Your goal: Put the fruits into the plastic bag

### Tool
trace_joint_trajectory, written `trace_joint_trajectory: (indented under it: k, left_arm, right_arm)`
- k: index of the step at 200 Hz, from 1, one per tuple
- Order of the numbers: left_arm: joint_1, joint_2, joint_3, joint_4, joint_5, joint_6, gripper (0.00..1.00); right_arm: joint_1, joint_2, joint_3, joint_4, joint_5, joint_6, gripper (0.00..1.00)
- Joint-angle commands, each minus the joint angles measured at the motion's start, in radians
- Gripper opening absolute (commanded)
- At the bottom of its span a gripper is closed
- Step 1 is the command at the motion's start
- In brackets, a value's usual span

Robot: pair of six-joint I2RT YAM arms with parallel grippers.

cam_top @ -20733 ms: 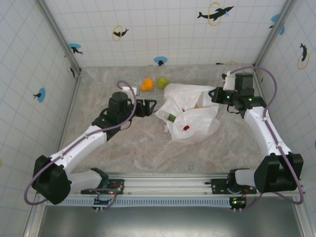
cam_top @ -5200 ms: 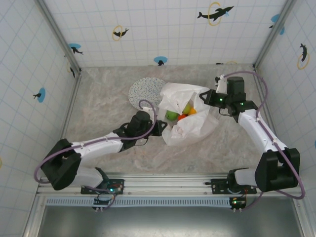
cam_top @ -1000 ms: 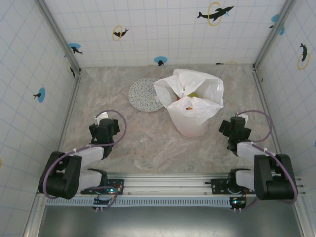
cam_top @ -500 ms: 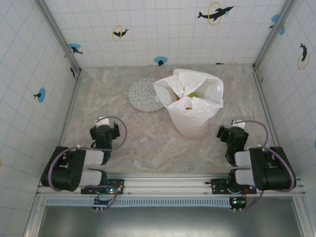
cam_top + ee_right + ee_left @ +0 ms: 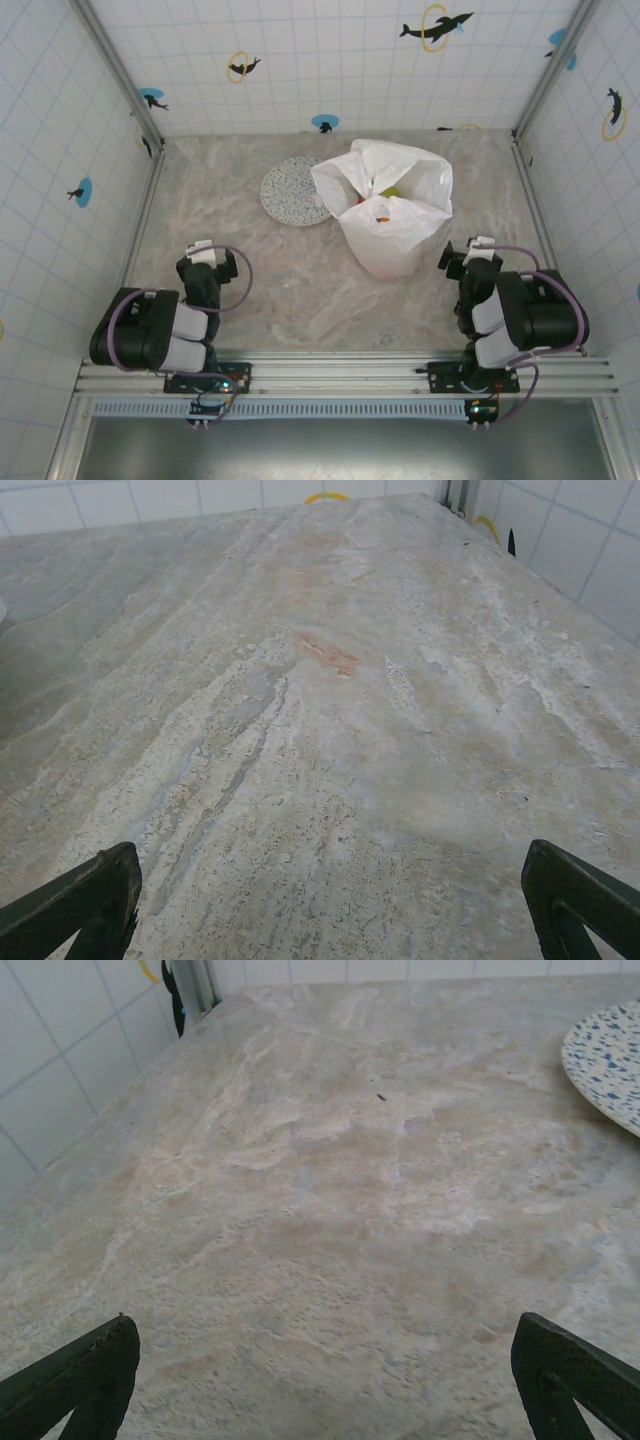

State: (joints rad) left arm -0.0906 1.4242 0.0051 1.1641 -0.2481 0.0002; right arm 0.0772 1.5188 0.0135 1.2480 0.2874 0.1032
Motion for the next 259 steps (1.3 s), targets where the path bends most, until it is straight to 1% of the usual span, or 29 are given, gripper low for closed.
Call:
trace_joint_trajectory:
  k: [1, 7, 12, 15, 18, 25, 28, 39, 45, 53, 63, 73, 259]
  left_arm:
    - [0.060, 0.037, -0.046, 0.145, 0.122, -0.025, 0.97]
    - [0.066, 0.081, -0.056, 0.198, 0.157, -0.017, 0.97]
    - [0.068, 0.120, -0.060, 0.289, 0.175, -0.015, 0.97]
    - [0.075, 0.124, -0.064, 0.309, 0.182, -0.021, 0.97]
    - [0.084, 0.112, -0.059, 0.282, 0.194, -0.027, 0.97]
    - [0.092, 0.078, -0.031, 0.150, 0.213, -0.030, 0.97]
    - [0.093, 0.079, -0.021, 0.126, 0.213, -0.033, 0.97]
    - [0.104, 0.105, -0.022, 0.187, 0.209, -0.054, 0.97]
    - [0.106, 0.098, -0.009, 0.154, 0.185, -0.065, 0.98]
    - [0.109, 0.087, -0.002, 0.103, 0.188, -0.063, 0.98]
    - [0.109, 0.096, -0.008, 0.138, 0.182, -0.063, 0.98]
    - [0.109, 0.088, -0.005, 0.111, 0.186, -0.062, 0.98]
    - [0.109, 0.089, -0.005, 0.120, 0.182, -0.059, 0.98]
  right_arm:
    - [-0.006, -0.014, -0.053, 0.060, -0.006, -0.008, 1.00]
    - [-0.009, -0.003, -0.053, 0.083, -0.008, -0.008, 1.00]
    - [-0.011, 0.003, -0.049, 0.086, -0.006, -0.005, 1.00]
    - [-0.012, 0.004, -0.043, 0.075, -0.002, 0.000, 1.00]
    - [-0.013, 0.002, -0.037, 0.064, -0.005, -0.001, 1.00]
    - [-0.015, -0.010, -0.030, 0.025, -0.008, 0.001, 1.00]
    - [-0.016, -0.011, -0.029, 0.019, -0.010, 0.002, 1.00]
    - [-0.015, 0.001, -0.035, 0.053, -0.007, -0.001, 1.00]
    - [-0.014, -0.004, -0.034, 0.045, -0.007, 0.000, 1.00]
    - [-0.014, -0.009, -0.030, 0.026, -0.009, 0.001, 1.00]
    - [-0.014, -0.004, -0.034, 0.044, -0.008, 0.000, 1.00]
    - [-0.013, -0.007, -0.032, 0.031, -0.008, 0.000, 1.00]
    - [-0.003, -0.005, -0.032, 0.033, 0.008, -0.008, 1.00]
